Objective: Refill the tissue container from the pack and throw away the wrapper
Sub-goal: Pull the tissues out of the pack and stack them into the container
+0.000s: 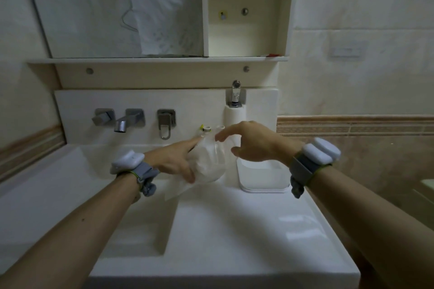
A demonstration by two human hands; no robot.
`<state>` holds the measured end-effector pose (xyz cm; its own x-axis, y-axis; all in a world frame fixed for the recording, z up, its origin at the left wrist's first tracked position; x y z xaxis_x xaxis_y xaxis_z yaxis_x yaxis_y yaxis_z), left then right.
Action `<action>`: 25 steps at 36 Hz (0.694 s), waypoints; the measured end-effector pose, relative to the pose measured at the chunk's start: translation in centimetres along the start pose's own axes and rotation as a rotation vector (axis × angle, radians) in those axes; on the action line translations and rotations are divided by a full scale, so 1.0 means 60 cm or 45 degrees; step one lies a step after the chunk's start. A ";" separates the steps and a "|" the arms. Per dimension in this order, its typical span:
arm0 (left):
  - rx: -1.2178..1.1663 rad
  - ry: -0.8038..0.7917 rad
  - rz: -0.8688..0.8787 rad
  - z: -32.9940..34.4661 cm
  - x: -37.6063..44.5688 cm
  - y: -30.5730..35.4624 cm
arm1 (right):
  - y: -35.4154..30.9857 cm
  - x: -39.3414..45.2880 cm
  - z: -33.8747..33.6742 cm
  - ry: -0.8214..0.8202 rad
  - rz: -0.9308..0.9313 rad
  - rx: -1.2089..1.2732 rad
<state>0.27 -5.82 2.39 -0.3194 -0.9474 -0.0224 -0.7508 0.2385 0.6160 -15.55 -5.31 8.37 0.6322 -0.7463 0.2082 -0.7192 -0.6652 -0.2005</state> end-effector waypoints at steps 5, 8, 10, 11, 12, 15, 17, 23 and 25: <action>-0.066 -0.047 -0.025 0.010 0.002 0.008 | 0.000 -0.005 0.009 -0.099 -0.041 -0.078; -0.070 -0.071 -0.027 0.014 0.008 0.015 | 0.001 0.004 0.022 -0.100 -0.043 -0.180; -0.071 -0.095 -0.042 0.017 0.007 0.019 | 0.001 0.009 0.028 -0.078 -0.056 -0.224; -0.068 -0.100 -0.050 0.018 0.006 0.021 | 0.000 0.010 0.029 -0.053 -0.070 -0.245; -0.059 -0.099 -0.050 0.018 0.006 0.023 | -0.001 0.012 0.029 -0.025 -0.091 -0.272; -0.041 -0.072 -0.053 0.015 0.005 0.024 | -0.006 0.014 0.035 0.018 -0.149 -0.389; -0.029 -0.050 -0.047 0.015 0.003 0.027 | -0.007 0.016 0.039 0.017 -0.162 -0.470; -0.003 -0.008 -0.061 0.021 0.007 0.037 | -0.012 0.014 0.041 -0.012 -0.130 -0.484; 0.021 -0.010 -0.061 0.022 0.007 0.041 | -0.012 0.014 0.042 -0.019 -0.095 -0.506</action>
<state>-2.51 -5.35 2.85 -0.2873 -0.9561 -0.0575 -0.7749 0.1967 0.6007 -13.76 -5.52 6.28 0.6887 -0.6986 0.1940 -0.7249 -0.6590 0.2007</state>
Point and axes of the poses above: each hand's wrist, its own x-axis towards the middle knuckle, its own z-axis out of the palm, y = z × x, the point moved 7 cm from there along x, towards the middle knuckle, and after that the axes turned 2 degrees about -x, right-handed, at the moved point
